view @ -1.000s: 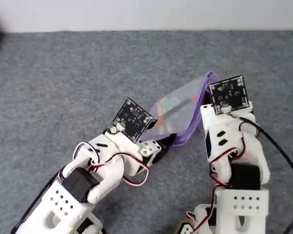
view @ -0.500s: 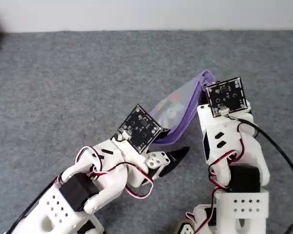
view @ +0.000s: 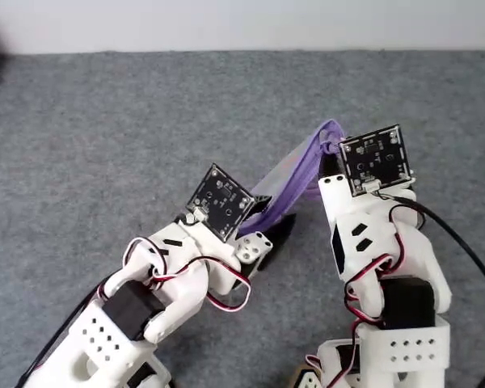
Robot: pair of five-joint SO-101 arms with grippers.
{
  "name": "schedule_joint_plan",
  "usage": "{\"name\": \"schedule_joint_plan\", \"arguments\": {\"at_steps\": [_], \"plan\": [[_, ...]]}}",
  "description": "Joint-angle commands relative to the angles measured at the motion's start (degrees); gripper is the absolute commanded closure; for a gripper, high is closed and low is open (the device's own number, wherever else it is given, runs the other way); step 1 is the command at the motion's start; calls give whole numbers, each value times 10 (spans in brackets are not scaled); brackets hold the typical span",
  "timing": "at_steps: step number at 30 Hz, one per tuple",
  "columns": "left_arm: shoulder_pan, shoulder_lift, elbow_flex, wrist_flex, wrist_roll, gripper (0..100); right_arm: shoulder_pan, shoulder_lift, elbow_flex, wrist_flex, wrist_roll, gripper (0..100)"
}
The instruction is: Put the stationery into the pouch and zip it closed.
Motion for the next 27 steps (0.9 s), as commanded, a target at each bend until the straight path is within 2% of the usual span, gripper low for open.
{"name": "schedule_joint_plan", "arguments": {"at_steps": [1,8,15,21,27], "plan": [[-4,-13,-9,-13,-42,993,27,-7,-33,-6,-7,991],[-5,-14,-28,52,-51,989,147,65,-4,-98,-6,991],[-5,-15,-29,58,-51,990,230,153,-4,-165,-8,991],[-5,-15,-29,60,-51,990,254,191,-4,-181,-10,991],[-5,-15,-47,59,-51,985,226,160,-4,-160,-7,991]]}}
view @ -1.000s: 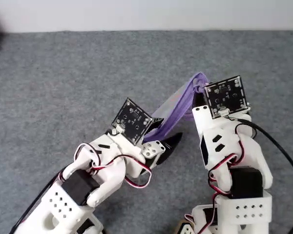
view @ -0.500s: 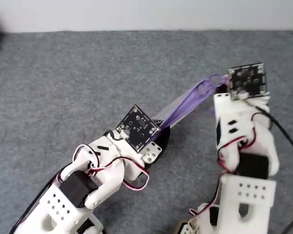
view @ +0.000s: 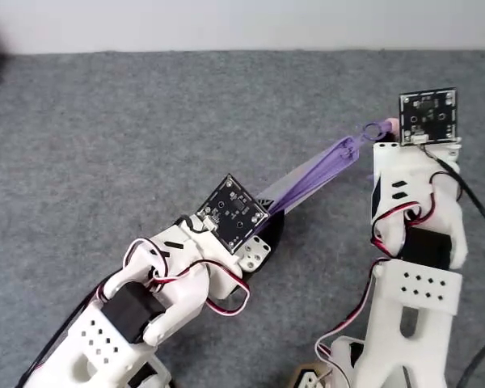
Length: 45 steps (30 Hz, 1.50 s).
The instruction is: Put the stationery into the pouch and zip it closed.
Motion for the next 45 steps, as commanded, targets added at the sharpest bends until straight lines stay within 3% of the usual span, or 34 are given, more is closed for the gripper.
{"name": "schedule_joint_plan", "arguments": {"at_steps": [1,3,7,17,27,35,38,41,45], "plan": [[-7,-8,-36,17,-4,972,20,-32,-4,12,-7,991],[-7,-8,-48,18,0,906,4,-55,-4,51,-7,991],[-5,-8,-100,80,75,812,-8,-98,-3,123,-10,991],[-14,-8,-184,183,87,805,-5,-200,57,257,-5,991],[-213,-8,-205,193,17,806,3,-335,294,228,70,991],[-302,-8,-205,257,4,806,-165,-339,345,153,-4,991],[-322,-8,-201,261,4,806,-182,-318,345,160,-21,986],[-336,-8,-201,273,4,805,-182,-305,345,184,-42,930],[-338,-8,-201,309,4,805,-199,-297,345,200,-71,752]]}}
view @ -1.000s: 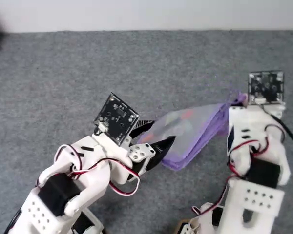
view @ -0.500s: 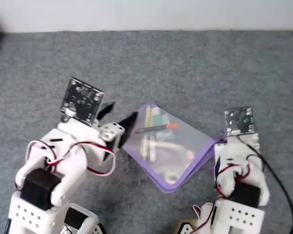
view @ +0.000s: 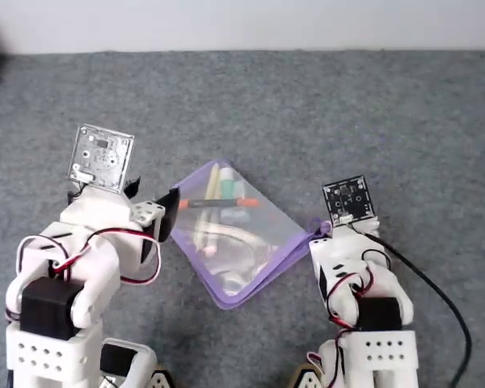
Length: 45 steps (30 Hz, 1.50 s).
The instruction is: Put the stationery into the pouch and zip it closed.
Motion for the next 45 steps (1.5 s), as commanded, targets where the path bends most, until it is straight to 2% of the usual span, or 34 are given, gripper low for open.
{"name": "schedule_joint_plan", "arguments": {"at_steps": [1,8,13,16,21,25,28,30,33,36,45], "plan": [[-4,-6,-26,27,-4,805,-21,5,-4,12,-28,722],[-5,-46,-20,52,-4,805,-19,0,-84,178,-78,752],[-6,-121,36,54,-3,805,-20,0,-147,291,-93,752],[-41,-181,79,48,-3,805,-20,-1,-165,330,-105,753],[-108,-275,160,3,-3,805,-21,-19,-183,339,-125,753],[-133,-337,233,-39,-3,805,-20,-75,-180,347,-126,766],[-140,-372,293,-62,-3,818,-20,-127,-153,332,-123,884],[-140,-395,336,-89,-3,877,-20,-159,-126,314,-124,998],[-135,-433,402,-137,-5,991,-20,-204,-88,298,-125,949],[-135,-468,480,-155,-6,986,-20,-239,-53,270,-123,995],[-134,-469,612,-164,-6,987,-19,-289,46,210,-121,991]]}}
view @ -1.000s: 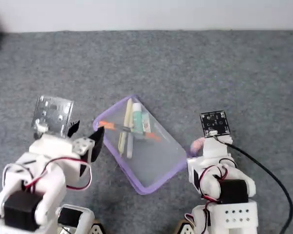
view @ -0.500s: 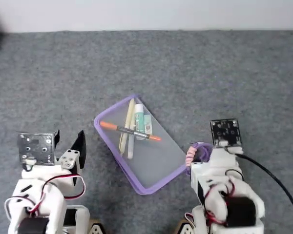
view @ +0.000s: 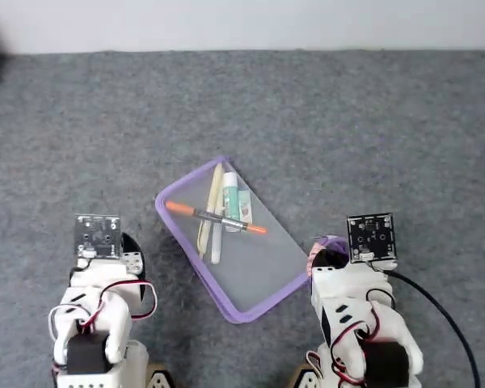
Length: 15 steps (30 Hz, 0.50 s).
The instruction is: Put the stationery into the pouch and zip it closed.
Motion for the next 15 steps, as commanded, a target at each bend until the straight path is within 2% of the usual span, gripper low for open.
{"name": "schedule_joint_plan", "arguments": {"at_steps": [1,10,15], "plan": [[4,-9,27,-16,-6,987,0,-8,43,-21,-3,991],[4,-9,76,-17,-4,987,31,-18,185,-42,-3,990],[4,-6,76,-13,-4,987,32,-18,212,-65,-3,990]]}}
